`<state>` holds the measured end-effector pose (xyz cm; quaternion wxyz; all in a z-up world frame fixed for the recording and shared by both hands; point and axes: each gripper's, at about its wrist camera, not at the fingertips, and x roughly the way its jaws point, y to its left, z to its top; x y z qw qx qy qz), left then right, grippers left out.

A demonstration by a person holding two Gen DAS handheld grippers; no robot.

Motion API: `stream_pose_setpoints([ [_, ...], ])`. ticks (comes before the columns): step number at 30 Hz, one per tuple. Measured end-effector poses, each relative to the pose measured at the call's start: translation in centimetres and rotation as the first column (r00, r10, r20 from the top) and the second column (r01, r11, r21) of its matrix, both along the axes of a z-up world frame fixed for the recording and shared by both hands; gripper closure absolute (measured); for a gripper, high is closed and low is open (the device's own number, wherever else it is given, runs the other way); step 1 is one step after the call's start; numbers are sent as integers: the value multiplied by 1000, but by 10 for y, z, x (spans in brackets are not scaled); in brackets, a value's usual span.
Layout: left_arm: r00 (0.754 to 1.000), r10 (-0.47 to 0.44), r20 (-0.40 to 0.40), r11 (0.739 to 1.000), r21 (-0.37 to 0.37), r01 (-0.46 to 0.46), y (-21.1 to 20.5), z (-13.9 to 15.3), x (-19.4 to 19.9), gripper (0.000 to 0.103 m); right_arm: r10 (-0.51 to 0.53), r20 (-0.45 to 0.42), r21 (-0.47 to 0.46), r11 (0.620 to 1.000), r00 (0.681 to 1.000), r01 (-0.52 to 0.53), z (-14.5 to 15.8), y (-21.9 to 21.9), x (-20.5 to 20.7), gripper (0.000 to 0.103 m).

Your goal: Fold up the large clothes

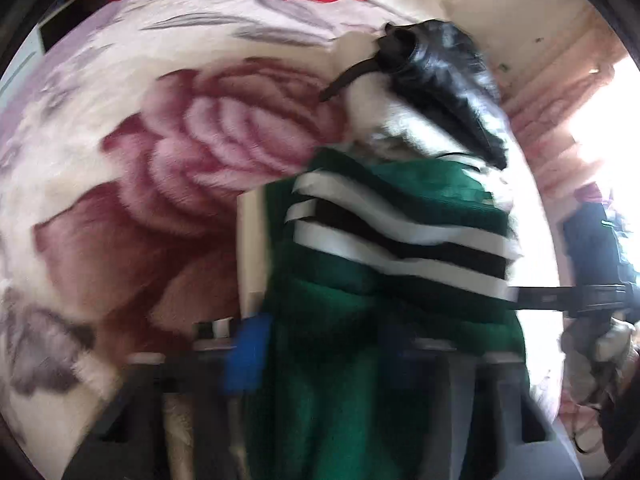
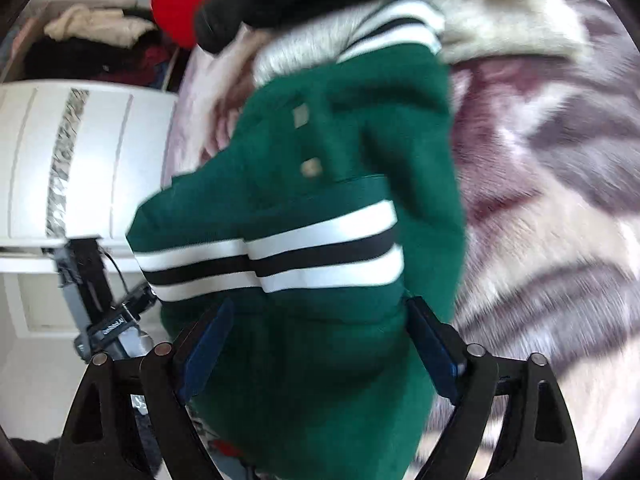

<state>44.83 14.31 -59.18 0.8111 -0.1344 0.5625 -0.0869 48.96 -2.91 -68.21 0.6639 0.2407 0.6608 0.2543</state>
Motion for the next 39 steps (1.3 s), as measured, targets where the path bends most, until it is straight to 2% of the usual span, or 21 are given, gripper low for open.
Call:
stream_pose_setpoints([
  [1, 1000, -7, 11, 1000, 20, 7, -1, 4, -2, 80, 18, 9, -26, 1000, 1000, -18, -5, 6, 5, 22],
  [2, 1000, -4, 23, 1000, 25, 4, -1, 7, -5, 83, 34, 42, -60, 998, 999, -31, -2, 8, 7, 40],
  [3, 999, 8, 32, 1000, 15, -9, 1, 13, -8, 86, 39, 50, -66, 997, 998, -36, 4, 9, 4, 73],
  [9, 992, 90, 88, 993, -87, -82, 10, 61, -11, 89, -98, 87, 61, 994, 991, 93, 54, -25, -12, 80],
  [11, 989, 113, 101, 987, -127, -99, 13, 73, 3, 89, -135, 115, 90, 988, 984, 125, 73, -35, -12, 81],
  [13, 988, 133, 80, 982, -147, -121, 16, 72, 28, 89, -168, 136, 112, 982, 976, 154, 86, -42, -2, 81],
  [15, 990, 137, 36, 982, -137, -131, 15, 53, 61, 89, -200, 149, 101, 977, 968, 186, 90, -48, 17, 81],
  [17, 990, 129, -60, 984, -117, -135, 13, 9, 97, 89, -224, 140, 68, 974, 964, 216, 80, -50, 41, 81],
  [20, 973, 130, -193, 979, -129, -156, 17, -48, 116, 87, -242, 99, 3, 970, 965, 243, 46, -53, 70, 81],
  [22, 965, 138, -221, 968, -175, -178, 24, -63, 114, 83, -217, 60, -35, 975, 974, 219, 22, -40, 88, 81],
  [24, 959, 157, -236, 950, -227, -212, 33, -64, 109, 76, -167, 38, -44, 985, 985, 169, 10, -35, 92, 78],
  [26, 949, 189, -252, 915, -305, -263, 41, -56, 98, 73, -149, -7, -16, 989, 989, 149, 10, -43, 94, 65],
  [27, 945, 209, -252, 900, -329, -287, 44, -49, 90, 66, -144, -29, -7, 990, 989, 143, 12, -49, 93, 44],
  [30, 947, 255, -196, 869, -383, -313, 47, -26, 67, 36, -138, -27, 13, 990, 990, 138, 11, -71, 84, 7],
  [32, 944, 301, -137, 842, -426, -330, 48, -6, 49, 36, -105, -70, 52, 993, 992, 109, -3, -77, 76, 6],
  [36, 913, 405, -38, 770, -524, -364, 53, 27, 8, 36, -29, -190, 192, 979, 981, 66, -55, -65, 72, 0],
  [39, 881, 474, -2, 744, -535, -401, 53, 39, -16, 36, 27, -243, 292, 955, 970, 47, -87, -44, 82, 0],
])
